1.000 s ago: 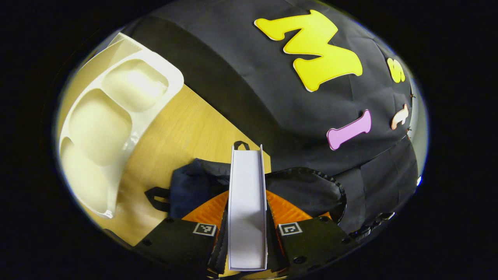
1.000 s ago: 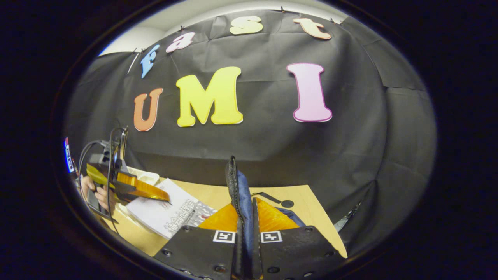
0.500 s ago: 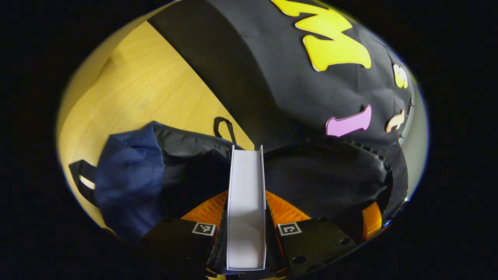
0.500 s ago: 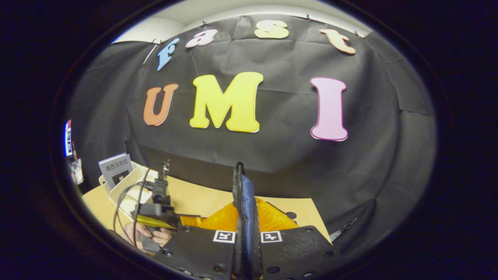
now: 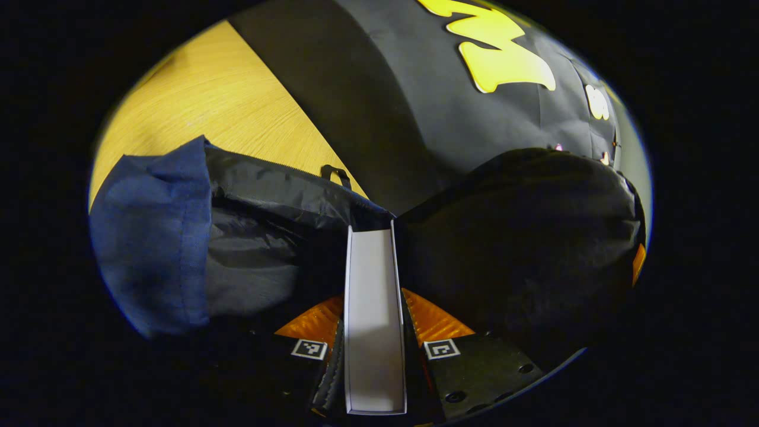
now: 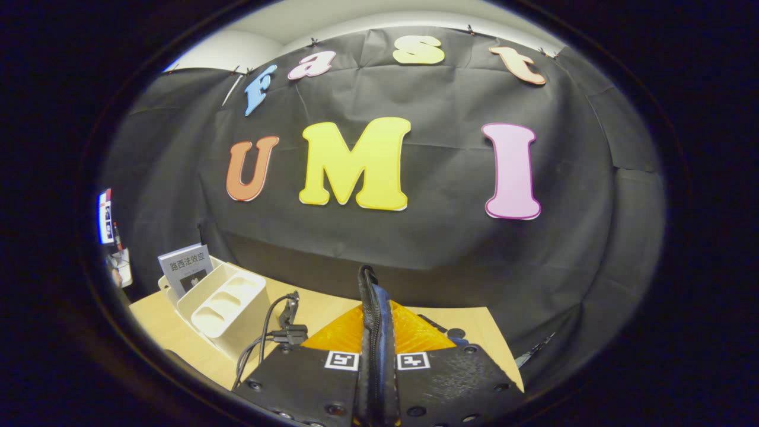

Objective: Open the schoolbag, grab two books from the bookshelf and put them into the schoolbag.

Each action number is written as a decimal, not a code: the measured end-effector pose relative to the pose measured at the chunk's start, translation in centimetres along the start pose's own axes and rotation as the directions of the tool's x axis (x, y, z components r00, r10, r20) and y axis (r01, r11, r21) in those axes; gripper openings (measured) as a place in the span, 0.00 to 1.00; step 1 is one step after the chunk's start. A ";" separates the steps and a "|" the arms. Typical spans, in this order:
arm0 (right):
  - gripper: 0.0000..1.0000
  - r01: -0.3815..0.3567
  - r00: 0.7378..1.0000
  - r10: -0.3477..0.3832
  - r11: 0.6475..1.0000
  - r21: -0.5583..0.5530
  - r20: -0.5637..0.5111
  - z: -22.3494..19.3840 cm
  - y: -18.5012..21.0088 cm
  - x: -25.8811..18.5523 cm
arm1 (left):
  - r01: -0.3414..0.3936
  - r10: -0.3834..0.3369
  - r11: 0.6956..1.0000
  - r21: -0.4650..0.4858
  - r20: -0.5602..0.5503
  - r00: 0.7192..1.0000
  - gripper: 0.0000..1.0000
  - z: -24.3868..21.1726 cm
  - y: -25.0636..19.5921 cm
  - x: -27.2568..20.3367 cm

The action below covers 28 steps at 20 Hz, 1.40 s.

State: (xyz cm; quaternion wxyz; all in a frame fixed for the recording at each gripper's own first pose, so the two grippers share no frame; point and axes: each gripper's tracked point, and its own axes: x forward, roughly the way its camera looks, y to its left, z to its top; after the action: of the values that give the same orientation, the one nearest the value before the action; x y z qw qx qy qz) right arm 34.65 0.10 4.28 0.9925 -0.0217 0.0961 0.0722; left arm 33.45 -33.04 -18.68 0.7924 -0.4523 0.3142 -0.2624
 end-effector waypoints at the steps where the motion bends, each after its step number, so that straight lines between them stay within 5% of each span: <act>1: 0.12 -0.002 1.000 0.002 1.000 0.016 0.000 -0.2 -0.2 0.0 | -0.068 0.068 0.995 0.067 0.006 0.998 0.48 0.0 0.9 -0.1; 2: 0.12 -0.001 1.000 0.001 1.000 0.025 0.000 -0.5 -0.4 0.0 | -0.161 0.162 0.973 0.164 0.012 0.987 0.52 0.2 2.6 -0.6; 4: 0.09 0.032 0.999 -0.032 0.999 0.035 0.000 -1.0 -1.7 -0.2 | -0.225 0.230 0.936 0.270 0.014 0.973 0.70 0.1 3.4 -1.7; 13: 0.09 0.068 0.998 -0.067 0.993 0.093 -0.009 -4.0 -3.1 -0.9 | -0.311 0.225 0.792 0.525 0.223 0.949 0.77 7.8 -2.2 -11.8; 19: 0.08 0.038 0.999 -0.041 0.991 0.127 0.021 -4.7 -2.3 -1.3 | -0.434 0.220 0.667 0.606 0.397 0.891 0.94 15.3 -4.6 -21.7; 23: 0.08 0.043 0.998 -0.048 0.990 0.138 0.038 -5.2 -2.7 -1.5 | -0.524 0.265 0.599 0.606 0.468 0.843 0.96 19.5 -4.6 -27.9; 26: 0.08 0.049 0.998 -0.054 0.986 0.160 0.025 -6.1 -3.5 -1.1 | -0.617 0.316 0.504 0.605 0.536 0.783 0.96 22.8 -3.8 -32.4; 28: 0.09 0.027 0.999 -0.034 0.983 0.179 0.032 -6.2 -3.4 -1.1 | -0.658 0.338 0.468 0.590 0.568 0.750 0.96 25.3 -3.7 -35.0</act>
State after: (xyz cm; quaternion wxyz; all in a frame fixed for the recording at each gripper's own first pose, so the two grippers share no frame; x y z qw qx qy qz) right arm 32.90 -3.75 -1.50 0.9930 0.0671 0.0844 0.0484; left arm 28.31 3.70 3.66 0.9902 -0.0006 0.1362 -0.0295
